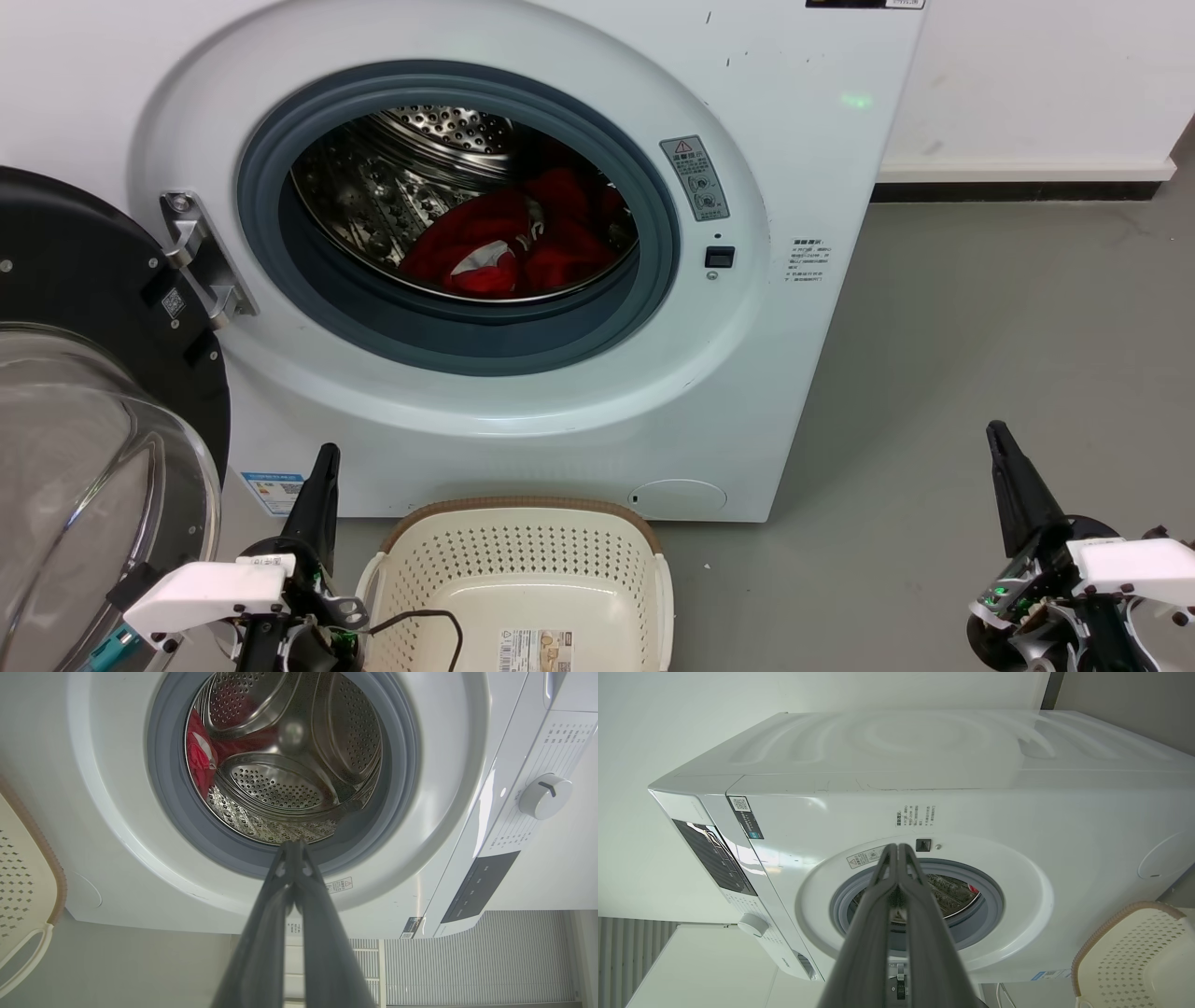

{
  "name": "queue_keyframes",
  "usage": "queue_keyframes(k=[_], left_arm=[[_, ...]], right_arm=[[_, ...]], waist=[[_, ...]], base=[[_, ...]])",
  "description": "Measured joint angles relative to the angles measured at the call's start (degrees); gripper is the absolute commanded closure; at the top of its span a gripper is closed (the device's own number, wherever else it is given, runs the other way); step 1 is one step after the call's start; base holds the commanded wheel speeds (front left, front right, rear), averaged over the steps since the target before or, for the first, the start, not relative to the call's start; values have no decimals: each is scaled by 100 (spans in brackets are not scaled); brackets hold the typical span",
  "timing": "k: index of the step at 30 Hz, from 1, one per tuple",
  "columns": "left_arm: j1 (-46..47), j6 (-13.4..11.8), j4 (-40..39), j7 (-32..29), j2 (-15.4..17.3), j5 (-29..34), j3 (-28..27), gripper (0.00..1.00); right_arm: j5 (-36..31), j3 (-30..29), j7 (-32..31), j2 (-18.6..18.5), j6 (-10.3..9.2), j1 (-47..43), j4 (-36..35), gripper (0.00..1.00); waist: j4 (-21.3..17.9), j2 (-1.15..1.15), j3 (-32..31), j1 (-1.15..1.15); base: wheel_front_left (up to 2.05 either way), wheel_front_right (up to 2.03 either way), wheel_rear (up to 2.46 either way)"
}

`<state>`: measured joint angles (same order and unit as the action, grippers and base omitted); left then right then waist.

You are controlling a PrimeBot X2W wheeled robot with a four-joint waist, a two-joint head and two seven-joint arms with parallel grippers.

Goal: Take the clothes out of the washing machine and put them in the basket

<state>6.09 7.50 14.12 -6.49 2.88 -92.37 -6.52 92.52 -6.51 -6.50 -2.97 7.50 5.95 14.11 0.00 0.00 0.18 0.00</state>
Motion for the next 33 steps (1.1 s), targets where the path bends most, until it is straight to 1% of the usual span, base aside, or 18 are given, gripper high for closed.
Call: queue_keyframes(k=[28, 29, 33], left_arm=[[0, 0, 0, 0, 0, 0, 0, 100], [0, 0, 0, 0, 0, 0, 0, 0], [-161, -1, 163, 11, -20, 0, 26, 0]], right_arm=[[0, 0, 0, 0, 0, 0, 0, 100], [0, 0, 0, 0, 0, 0, 0, 0], [3, 14, 10, 5, -1, -155, 146, 0]], waist=[[0, 0, 0, 0], [0, 0, 0, 0], [-1, 0, 1, 0]], base=[[0, 0, 0], [0, 0, 0], [0, 0, 0]])
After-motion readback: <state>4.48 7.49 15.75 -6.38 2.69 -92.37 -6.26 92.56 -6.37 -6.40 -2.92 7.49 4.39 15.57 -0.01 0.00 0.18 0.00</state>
